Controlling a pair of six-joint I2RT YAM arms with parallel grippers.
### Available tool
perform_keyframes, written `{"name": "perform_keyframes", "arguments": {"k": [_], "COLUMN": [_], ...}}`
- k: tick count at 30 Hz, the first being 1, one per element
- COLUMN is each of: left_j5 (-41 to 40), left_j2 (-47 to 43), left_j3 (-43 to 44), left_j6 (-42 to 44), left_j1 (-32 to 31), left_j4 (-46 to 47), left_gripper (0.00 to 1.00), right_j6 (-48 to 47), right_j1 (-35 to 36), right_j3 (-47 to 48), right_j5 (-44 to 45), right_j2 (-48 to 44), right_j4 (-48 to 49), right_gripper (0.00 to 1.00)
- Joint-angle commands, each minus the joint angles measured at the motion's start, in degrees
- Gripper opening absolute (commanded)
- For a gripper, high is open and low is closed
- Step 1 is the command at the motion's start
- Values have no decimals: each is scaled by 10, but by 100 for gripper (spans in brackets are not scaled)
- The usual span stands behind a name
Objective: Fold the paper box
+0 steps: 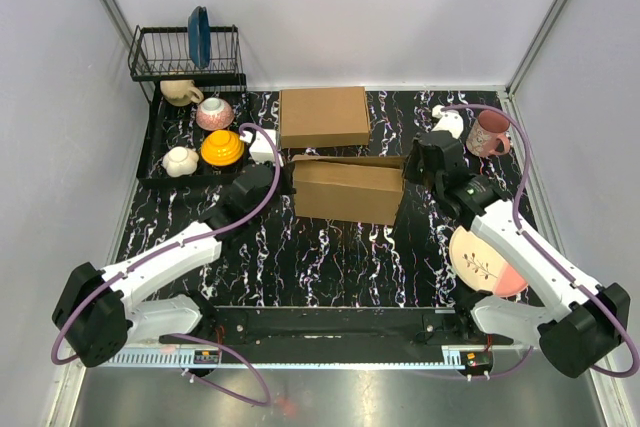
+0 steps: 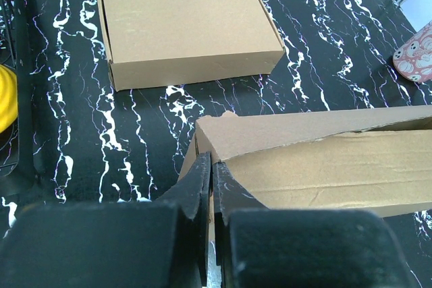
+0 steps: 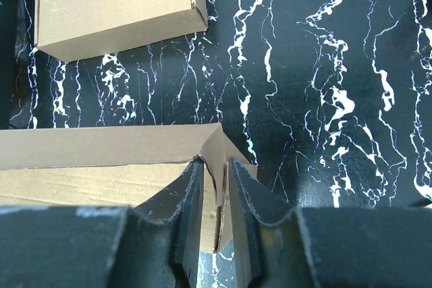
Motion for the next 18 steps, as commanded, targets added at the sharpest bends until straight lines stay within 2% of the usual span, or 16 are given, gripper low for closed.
{"name": "perform_keyframes", "arguments": {"k": [1, 4, 8, 9, 18], "left_j5": [-9, -11, -10, -10, -16], "left_j2": [10, 11, 9, 8, -1], "left_j3": [9, 8, 10, 10, -3], "left_j6": [7, 6, 4, 3, -11], "left_j1": [-4, -5, -6, -7, -14], "left_j4": [-58, -58, -58, -58, -49], "left_gripper": [0, 0, 0, 0, 0], "right_j6": [-7, -7, -7, -6, 37], "right_j1": [4, 3, 4, 3, 4], "right_j3": [-15, -24, -33, -39, -89], "right_j5": [21, 22, 20, 18, 12], "right_j2": [-1, -4, -7, -8, -22], "right_j4": [38, 49, 61, 60, 46], "right_gripper": [26, 22, 7, 0, 0]}}
